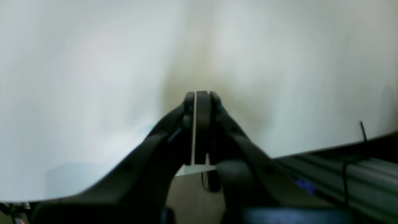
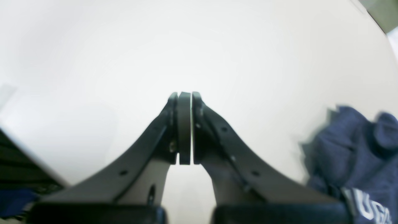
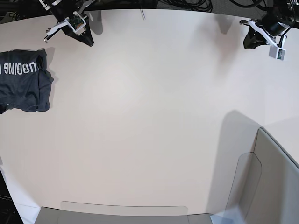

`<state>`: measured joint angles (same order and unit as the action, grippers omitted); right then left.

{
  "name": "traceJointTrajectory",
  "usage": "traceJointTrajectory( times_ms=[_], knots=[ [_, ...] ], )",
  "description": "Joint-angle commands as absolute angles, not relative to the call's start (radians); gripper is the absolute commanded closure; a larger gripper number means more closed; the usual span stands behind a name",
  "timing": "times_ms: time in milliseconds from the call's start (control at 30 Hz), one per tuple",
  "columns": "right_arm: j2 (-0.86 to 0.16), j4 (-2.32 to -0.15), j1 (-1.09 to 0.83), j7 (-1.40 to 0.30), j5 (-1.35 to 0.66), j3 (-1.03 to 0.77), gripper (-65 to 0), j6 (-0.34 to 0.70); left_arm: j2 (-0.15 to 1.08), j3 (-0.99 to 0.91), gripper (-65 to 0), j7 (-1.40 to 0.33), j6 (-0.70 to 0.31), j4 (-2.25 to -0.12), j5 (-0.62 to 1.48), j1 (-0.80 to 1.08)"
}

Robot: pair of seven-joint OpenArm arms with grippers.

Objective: Layout the t-shirt on the table in an organized manner, then fold the t-shirt properly

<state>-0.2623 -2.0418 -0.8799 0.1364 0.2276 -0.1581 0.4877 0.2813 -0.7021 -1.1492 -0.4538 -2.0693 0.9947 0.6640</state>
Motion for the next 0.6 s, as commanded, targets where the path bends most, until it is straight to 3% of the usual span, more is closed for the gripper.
traceJointTrajectory(
  times_ms=[0, 167, 333, 567],
  knots=[
    [-0.271, -2.055, -0.914, 0.183, 0.214, -0.163, 0.0, 0.478, 0.246, -0.736, 0.0, -1.133, -0.456, -2.081, 1.006, 0.657],
    [-0.269, -2.054, -1.015, 0.259, 0.211, -0.160, 0.0, 0.478, 0.171, -0.852, 0.0, -1.138, -0.456, -2.081, 1.012, 0.679],
    [-0.269, -2.051, -1.101, 0.266, 0.211, -0.160, 0.0, 0.479, 0.081, -0.989, 0.0, -1.133, -0.455, -2.081, 1.159, 0.800],
    [-0.278, -1.962, -1.184, 0.262, 0.213, -0.159, 0.0, 0.486, -0.096, -1.147, 0.0, -1.139, -0.452, -2.026, 1.127, 0.889]
  ],
)
